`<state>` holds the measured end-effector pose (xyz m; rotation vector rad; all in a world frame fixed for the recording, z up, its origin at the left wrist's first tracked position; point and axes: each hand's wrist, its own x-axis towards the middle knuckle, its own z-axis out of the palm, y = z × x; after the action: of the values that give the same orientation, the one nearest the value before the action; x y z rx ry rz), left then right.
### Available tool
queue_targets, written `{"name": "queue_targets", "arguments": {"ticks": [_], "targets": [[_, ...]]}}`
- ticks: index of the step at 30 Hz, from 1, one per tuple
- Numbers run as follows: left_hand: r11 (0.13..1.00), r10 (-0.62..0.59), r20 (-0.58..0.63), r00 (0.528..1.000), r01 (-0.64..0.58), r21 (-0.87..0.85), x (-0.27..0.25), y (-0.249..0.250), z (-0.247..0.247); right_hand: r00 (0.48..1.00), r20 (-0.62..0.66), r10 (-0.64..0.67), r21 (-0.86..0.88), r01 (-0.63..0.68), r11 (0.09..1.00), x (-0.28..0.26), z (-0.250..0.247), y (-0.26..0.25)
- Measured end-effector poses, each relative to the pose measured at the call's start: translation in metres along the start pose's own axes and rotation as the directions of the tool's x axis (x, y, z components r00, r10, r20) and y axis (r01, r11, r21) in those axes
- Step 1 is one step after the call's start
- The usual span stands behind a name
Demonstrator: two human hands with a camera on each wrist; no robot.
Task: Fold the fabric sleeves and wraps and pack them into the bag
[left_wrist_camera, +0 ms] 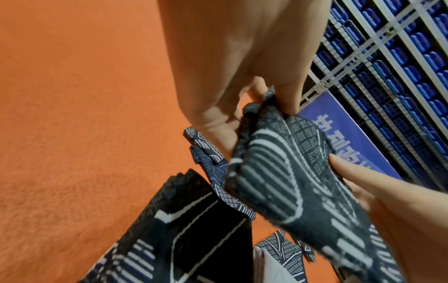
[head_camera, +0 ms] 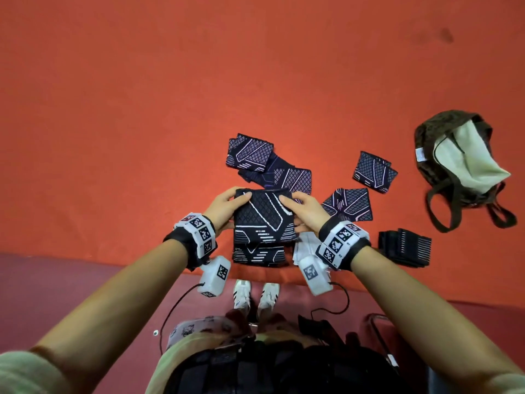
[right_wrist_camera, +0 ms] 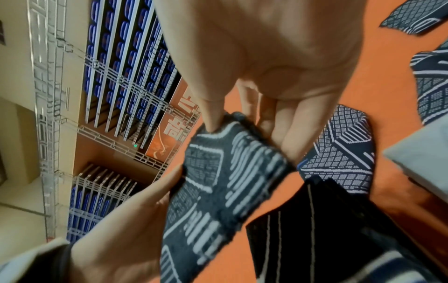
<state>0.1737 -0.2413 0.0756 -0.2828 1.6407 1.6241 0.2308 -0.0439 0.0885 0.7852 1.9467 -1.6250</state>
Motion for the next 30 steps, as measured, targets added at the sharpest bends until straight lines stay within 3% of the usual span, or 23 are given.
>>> {"name": "queue_targets", "arguments": {"ticks": [5, 11, 17, 20, 23, 24, 26, 28, 30], "targets": [[0.999, -0.038, -0.031, 0.999, 0.039, 0.015, -0.004, -0.018, 0.003, 0.991, -0.001, -0.136, -0.045, 0.135, 0.990, 0.002, 0.012, 0.017], [0.997, -0.065, -0.125, 0.990, 0.068, 0.021, -0.006, -0.039, 0.001, 0.999, -0.011, -0.044, -0.047, 0.043, 0.998, 0.011, 0.022, 0.043], [0.998, -0.020, -0.278, 0.960, 0.034, 0.046, 0.012, -0.057, 0.004, 0.986, -0.135, -0.097, -0.104, 0.083, 0.991, 0.028, 0.029, 0.056], [0.961, 0.112, -0.390, 0.914, 0.001, 0.278, 0.028, -0.064, 0.007, 0.967, -0.236, -0.096, -0.148, 0.062, 0.987, 0.032, 0.036, 0.061], [0.763, 0.306, -0.266, 0.914, -0.069, 0.642, 0.033, -0.066, 0.010, 0.961, -0.247, -0.123, -0.223, 0.067, 0.972, 0.031, 0.042, 0.068], [0.639, 0.389, -0.166, 0.906, -0.136, 0.757, 0.032, -0.067, 0.009, 0.965, -0.213, -0.150, -0.311, 0.079, 0.947, 0.029, 0.043, 0.070], [0.261, 0.510, 0.140, 0.849, -0.308, 0.915, 0.032, -0.074, 0.003, 0.969, -0.100, -0.226, -0.545, 0.136, 0.827, 0.024, 0.044, 0.073], [-0.069, 0.395, 0.398, 0.828, -0.405, 0.912, 0.031, -0.082, 0.000, 0.959, 0.044, -0.279, -0.738, 0.220, 0.638, 0.016, 0.043, 0.079], [-0.252, 0.193, 0.479, 0.856, -0.428, 0.868, 0.028, -0.092, -0.006, 0.956, 0.166, -0.241, -0.829, 0.267, 0.491, 0.009, 0.043, 0.087]]}}
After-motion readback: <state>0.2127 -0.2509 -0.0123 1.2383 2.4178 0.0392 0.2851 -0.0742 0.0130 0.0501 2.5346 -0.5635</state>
